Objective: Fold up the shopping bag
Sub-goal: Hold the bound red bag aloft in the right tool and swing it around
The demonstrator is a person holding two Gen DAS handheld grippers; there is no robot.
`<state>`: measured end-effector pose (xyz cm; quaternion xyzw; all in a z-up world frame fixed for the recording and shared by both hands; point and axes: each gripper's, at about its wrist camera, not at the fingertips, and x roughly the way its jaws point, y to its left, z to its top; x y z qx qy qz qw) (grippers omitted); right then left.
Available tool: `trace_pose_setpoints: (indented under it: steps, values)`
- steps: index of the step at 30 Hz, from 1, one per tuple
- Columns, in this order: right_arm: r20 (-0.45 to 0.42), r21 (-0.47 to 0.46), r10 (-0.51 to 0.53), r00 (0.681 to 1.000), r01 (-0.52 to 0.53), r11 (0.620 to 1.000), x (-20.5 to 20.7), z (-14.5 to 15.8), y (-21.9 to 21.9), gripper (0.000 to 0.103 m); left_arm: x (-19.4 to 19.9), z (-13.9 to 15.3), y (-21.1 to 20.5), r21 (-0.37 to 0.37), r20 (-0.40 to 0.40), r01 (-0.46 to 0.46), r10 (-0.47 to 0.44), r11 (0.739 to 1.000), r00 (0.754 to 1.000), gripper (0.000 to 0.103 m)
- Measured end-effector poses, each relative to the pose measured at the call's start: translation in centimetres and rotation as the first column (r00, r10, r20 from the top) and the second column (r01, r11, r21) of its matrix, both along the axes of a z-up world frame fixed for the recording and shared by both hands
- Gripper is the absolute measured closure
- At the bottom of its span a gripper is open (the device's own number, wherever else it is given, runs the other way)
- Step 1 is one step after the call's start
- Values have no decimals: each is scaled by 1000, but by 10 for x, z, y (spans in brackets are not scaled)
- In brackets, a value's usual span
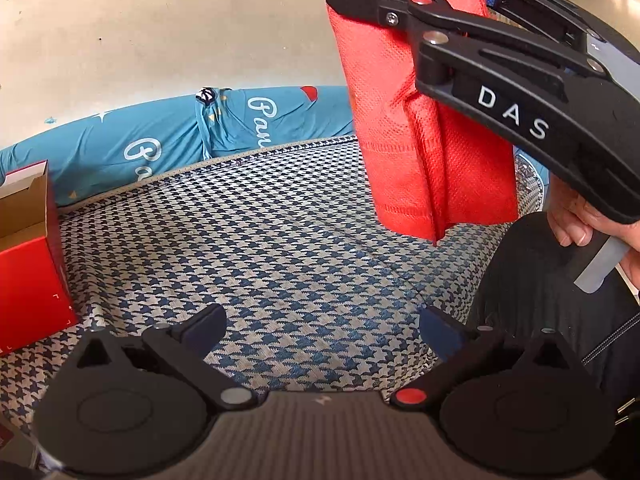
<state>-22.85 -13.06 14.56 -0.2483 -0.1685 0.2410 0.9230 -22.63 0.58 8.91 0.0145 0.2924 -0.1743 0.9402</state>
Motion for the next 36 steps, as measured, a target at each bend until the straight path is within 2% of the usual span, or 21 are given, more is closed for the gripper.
trace_pose_setpoints:
  steps: [12,21,25,27,32,36]
  values:
    - [-190,175,6,982,28,984,19,13,-22,65,-5,-3,-14,37,-19,34,-33,999,999,0]
    - [-352,293,12,936,98,951,34,22,-40,64,-9,-12,-21,68,-37,56,-54,996,998,0]
    - [-459,397,37,888,167,903,47,27,-56,62,-10,-14,-22,67,-43,59,-56,996,997,0]
    - [-518,447,68,853,202,871,56,28,-65,62,-10,-16,-23,67,-47,60,-57,996,997,0]
    - [-669,558,183,720,325,764,82,16,-93,62,-12,-19,-26,73,-56,56,-52,996,997,0]
    - [-731,603,270,627,408,686,98,2,-109,61,-11,-22,-28,66,-68,41,-37,997,997,0]
